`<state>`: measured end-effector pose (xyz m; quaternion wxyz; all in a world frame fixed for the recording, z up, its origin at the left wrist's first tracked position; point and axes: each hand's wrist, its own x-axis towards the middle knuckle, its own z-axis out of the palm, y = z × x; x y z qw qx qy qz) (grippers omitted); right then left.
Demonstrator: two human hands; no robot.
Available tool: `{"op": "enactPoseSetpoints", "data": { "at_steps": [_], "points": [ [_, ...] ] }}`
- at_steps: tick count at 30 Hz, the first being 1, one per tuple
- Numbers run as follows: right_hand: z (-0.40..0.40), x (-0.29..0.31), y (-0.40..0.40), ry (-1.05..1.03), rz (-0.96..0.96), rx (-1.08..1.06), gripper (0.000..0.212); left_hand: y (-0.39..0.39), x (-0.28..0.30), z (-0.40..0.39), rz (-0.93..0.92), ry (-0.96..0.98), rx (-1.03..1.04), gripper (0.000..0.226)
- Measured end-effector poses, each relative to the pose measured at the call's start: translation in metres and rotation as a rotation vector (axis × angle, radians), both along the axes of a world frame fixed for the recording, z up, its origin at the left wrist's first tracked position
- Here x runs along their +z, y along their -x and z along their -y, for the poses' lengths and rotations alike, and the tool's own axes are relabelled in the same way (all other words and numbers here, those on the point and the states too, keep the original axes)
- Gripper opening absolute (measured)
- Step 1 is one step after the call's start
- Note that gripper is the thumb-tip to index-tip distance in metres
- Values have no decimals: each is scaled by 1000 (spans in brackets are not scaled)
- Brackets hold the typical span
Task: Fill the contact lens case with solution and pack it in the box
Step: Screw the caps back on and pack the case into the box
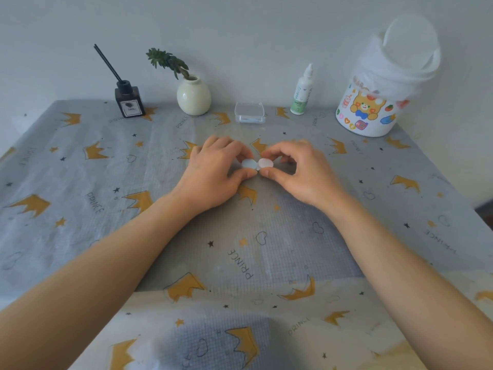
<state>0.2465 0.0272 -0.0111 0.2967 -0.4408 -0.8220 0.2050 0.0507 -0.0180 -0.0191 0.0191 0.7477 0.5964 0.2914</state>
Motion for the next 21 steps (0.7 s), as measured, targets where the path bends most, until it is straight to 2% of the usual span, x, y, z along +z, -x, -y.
{"op": "enactPoseSetpoints", "data": {
  "at_steps": [5,8,12,21],
  "points": [
    [-3,0,-1,-58,3,-16,21,1,12,-6,202,70,-49,29],
    [-5,1,-2,-75,-32,-52,20,9,24,-21,254,51,-35,27],
    [-6,1,-3,-70,-67,-89,20,20,35,-54,224,24,60,22],
    [-12,-2,-6,-101,-122,-170,19,12,33,-98,-11,37,157,27]
  ]
}}
